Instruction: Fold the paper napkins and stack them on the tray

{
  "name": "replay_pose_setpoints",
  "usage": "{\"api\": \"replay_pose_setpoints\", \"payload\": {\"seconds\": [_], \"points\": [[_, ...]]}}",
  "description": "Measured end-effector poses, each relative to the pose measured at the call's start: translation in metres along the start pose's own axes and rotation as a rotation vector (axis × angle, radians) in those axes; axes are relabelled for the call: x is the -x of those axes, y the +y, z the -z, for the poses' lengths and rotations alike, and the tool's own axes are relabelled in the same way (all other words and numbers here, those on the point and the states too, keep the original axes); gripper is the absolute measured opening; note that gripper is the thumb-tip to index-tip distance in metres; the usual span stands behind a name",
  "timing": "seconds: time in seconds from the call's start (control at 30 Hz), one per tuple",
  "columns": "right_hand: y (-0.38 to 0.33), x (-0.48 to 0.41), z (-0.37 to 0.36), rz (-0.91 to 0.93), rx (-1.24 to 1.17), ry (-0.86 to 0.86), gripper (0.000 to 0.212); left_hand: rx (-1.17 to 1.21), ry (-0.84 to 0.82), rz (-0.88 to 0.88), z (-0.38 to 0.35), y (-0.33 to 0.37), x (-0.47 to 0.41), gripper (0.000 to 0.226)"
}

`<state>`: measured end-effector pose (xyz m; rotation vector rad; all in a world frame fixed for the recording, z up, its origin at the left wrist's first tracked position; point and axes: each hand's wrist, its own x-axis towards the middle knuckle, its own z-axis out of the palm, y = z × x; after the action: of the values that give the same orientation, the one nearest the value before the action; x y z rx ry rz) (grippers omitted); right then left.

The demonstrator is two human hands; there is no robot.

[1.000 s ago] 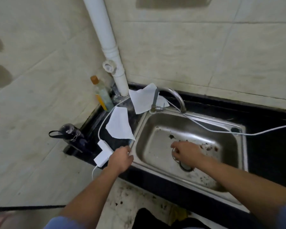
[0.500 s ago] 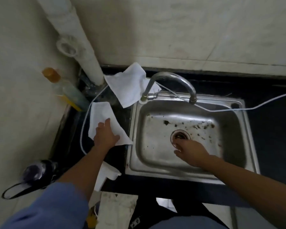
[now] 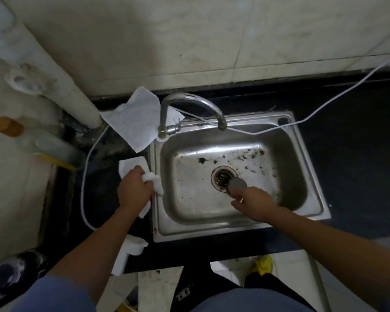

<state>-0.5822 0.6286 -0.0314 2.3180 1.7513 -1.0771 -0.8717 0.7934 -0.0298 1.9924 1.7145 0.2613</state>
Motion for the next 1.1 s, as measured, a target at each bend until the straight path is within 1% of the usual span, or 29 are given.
{"api": "replay_pose_setpoints", "payload": {"seconds": [0.13, 0.27, 0.37, 0.53, 0.63, 0.73, 0.87, 0.97, 1.1], "points": [[0.045, 0.030, 0.010, -0.013, -0.067, 0.066, 0.033, 0.050, 0.048, -0.140, -0.009, 0.075, 0.024, 0.020], [0.114, 0.079, 0.028, -0.029, -0.116, 0.116, 0.030, 0.109, 0.027, -0.190, -0.044, 0.159, 0.060, 0.018], [0.181, 0.119, 0.043, -0.064, -0.090, 0.180, 0.030, 0.153, -0.034, -0.265, -0.080, 0.230, 0.090, 0.018], [0.279, 0.181, 0.070, -0.207, -0.090, 0.285, 0.031, 0.166, -0.146, -0.415, -0.131, 0.344, 0.133, 0.017], [0.321, 0.207, 0.075, -0.276, -0.124, 0.336, 0.032, 0.119, -0.216, -0.539, -0.157, 0.403, 0.142, 0.013], [0.352, 0.228, 0.073, -0.351, -0.182, 0.388, 0.032, 0.055, -0.237, -0.657, -0.186, 0.451, 0.143, 0.013], [0.382, 0.243, 0.061, -0.441, -0.255, 0.385, 0.032, -0.028, -0.306, -0.797, -0.230, 0.493, 0.143, 0.010], [0.393, 0.248, 0.053, -0.470, -0.259, 0.361, 0.031, -0.193, -0.371, -0.863, -0.255, 0.490, 0.144, 0.014], [0.414, 0.242, 0.053, -0.539, -0.249, 0.291, 0.031, -0.451, -0.640, -0.939, -0.295, 0.469, 0.143, 0.034]]}}
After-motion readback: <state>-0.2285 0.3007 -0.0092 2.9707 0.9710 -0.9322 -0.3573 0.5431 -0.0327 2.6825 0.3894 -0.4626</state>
